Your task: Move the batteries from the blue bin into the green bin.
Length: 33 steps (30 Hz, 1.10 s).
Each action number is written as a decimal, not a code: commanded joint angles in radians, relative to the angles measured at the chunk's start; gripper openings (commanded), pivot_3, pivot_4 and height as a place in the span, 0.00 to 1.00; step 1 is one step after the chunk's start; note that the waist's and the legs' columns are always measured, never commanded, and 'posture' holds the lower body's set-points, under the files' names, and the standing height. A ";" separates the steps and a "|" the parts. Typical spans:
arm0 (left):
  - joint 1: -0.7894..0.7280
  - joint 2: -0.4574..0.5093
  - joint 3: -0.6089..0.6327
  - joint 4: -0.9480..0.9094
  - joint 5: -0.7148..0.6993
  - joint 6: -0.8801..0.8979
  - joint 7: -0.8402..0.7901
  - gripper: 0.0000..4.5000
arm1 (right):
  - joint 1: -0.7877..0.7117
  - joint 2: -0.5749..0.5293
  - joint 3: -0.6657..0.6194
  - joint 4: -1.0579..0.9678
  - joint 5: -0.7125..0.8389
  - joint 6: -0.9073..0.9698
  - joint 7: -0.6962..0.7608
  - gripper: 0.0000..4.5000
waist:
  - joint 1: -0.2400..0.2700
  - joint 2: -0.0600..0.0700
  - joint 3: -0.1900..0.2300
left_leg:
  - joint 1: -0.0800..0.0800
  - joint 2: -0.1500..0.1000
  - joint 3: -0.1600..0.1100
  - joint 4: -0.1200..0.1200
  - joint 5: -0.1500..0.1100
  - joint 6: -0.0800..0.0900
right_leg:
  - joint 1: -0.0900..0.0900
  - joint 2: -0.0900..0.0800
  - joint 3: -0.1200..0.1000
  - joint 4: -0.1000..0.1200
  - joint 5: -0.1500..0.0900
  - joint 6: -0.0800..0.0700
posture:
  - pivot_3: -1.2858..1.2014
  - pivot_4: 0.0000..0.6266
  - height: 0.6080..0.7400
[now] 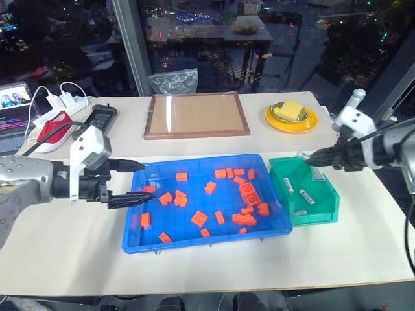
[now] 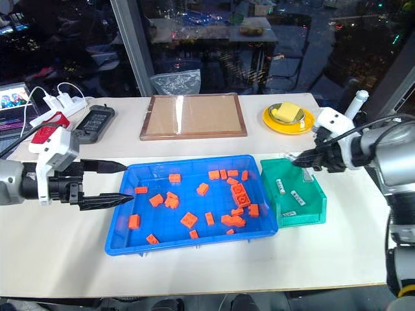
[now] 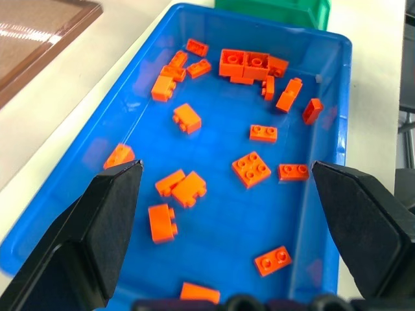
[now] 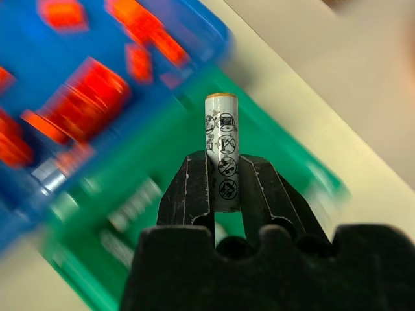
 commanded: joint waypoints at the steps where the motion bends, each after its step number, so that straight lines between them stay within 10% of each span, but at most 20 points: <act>1: -0.051 -0.005 -0.030 0.020 0.020 -0.031 -0.030 1.00 | 0.046 -0.018 -0.027 -0.086 0.017 0.042 -0.026 0.06 | 0.000 0.000 0.000 | 0.000 0.000 0.000 0.000 0.000 0.000 | 0.000 0.000 0.000 0.000 0.000 0.000 | 0.52 0.24 0.97; 15: -0.106 -0.027 -0.072 0.028 0.056 -0.030 -0.055 1.00 | 0.063 0.084 0.108 -0.001 -0.087 -0.017 -0.137 0.06 | 0.014 0.000 0.000 | -0.002 0.000 0.000 0.003 0.000 0.000 | 0.000 0.000 0.000 0.000 0.000 0.000 | 0.52 0.24 0.97; 27: -0.106 -0.056 -0.020 0.030 0.056 -0.030 -0.003 1.00 | -0.012 0.070 0.047 0.014 -0.052 -0.024 -0.097 1.00 | 0.017 0.000 0.000 | -0.002 -0.001 0.000 0.003 0.000 0.000 | 0.000 0.000 0.000 0.000 0.000 0.000 | 0.52 0.24 0.97; 33: -0.142 -0.124 0.017 0.126 0.102 -0.039 0.113 1.00 | -0.007 0.031 -0.078 -0.023 0.066 -0.148 0.000 1.00 | 0.018 0.000 0.000 | -0.001 -0.001 -0.001 0.003 0.000 0.000 | 0.001 -0.001 0.000 0.000 0.000 0.000 | 0.52 0.24 0.97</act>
